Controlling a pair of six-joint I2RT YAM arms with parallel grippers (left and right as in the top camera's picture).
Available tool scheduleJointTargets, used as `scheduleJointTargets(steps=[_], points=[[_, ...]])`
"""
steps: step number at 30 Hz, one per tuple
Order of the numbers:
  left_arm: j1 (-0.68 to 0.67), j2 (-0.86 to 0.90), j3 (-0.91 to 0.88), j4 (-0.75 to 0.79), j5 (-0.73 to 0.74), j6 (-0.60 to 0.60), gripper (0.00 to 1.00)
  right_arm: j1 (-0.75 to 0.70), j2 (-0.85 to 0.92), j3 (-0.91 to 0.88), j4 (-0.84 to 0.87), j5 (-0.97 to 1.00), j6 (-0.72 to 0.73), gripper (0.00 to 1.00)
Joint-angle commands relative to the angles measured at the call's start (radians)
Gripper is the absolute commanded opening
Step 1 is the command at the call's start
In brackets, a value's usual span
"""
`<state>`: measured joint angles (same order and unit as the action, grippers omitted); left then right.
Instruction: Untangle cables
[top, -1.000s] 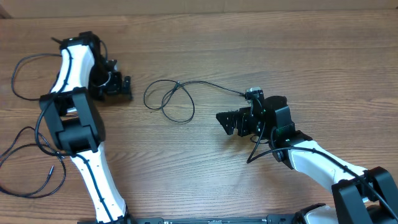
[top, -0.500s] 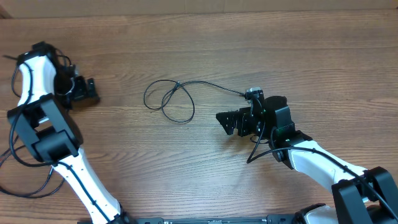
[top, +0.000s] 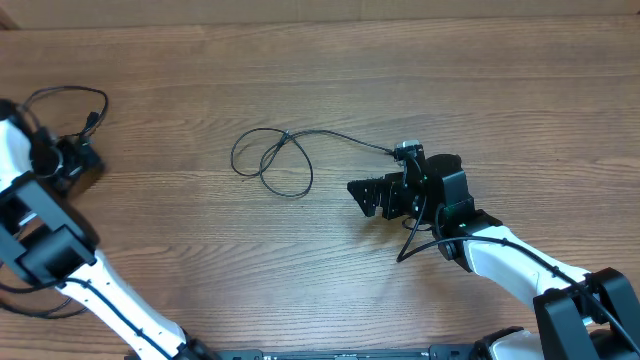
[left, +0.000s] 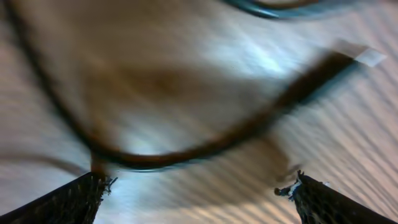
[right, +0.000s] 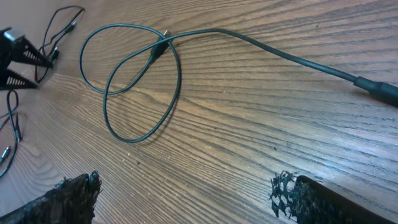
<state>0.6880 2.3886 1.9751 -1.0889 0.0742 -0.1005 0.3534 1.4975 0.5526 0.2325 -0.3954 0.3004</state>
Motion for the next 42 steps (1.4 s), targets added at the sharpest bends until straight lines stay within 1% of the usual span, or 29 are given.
scheduleJointTargets(steps=[1, 4, 11, 16, 18, 22, 26, 29, 36, 40, 42], points=[[0.043, 0.012, -0.024, 0.006, 0.005, -0.094, 1.0, -0.001, 0.003, 0.01, 0.009, 0.001, 0.014, 0.99], [0.068, 0.012, -0.024, 0.006, 0.005, -0.151, 1.0, -0.001, 0.003, 0.01, 0.011, 0.001, 0.014, 0.99], [0.079, 0.012, -0.024, 0.023, 0.027, -0.143, 1.0, -0.001, 0.003, 0.01, 0.011, 0.001, 0.014, 0.99], [0.077, 0.012, -0.024, 0.001, 0.024, -0.143, 1.0, -0.001, 0.003, 0.01, 0.011, 0.001, 0.014, 0.99], [0.077, 0.012, -0.024, -0.024, 0.004, -0.143, 1.0, -0.001, 0.003, 0.01, 0.011, 0.001, 0.014, 0.99], [0.08, 0.012, -0.024, -0.071, -0.09, -0.144, 1.0, -0.001, 0.003, 0.01, 0.011, 0.001, 0.014, 0.99], [0.096, 0.012, -0.024, -0.108, -0.175, -0.188, 1.0, -0.001, 0.003, 0.01, 0.006, 0.002, 0.013, 0.99], [0.113, 0.012, -0.024, -0.12, -0.186, -0.198, 0.99, -0.002, 0.003, 0.01, 0.004, 0.002, 0.013, 1.0], [0.175, 0.012, -0.024, -0.17, -0.192, -0.267, 1.0, -0.002, 0.003, 0.01, 0.006, 0.002, 0.013, 1.0], [0.205, 0.011, -0.024, -0.185, -0.26, -0.283, 1.0, -0.002, 0.003, 0.01, 0.008, 0.002, 0.014, 1.0], [0.221, 0.011, -0.024, -0.185, -0.264, -0.285, 1.0, -0.002, 0.003, 0.01, 0.007, 0.002, 0.014, 1.0]])
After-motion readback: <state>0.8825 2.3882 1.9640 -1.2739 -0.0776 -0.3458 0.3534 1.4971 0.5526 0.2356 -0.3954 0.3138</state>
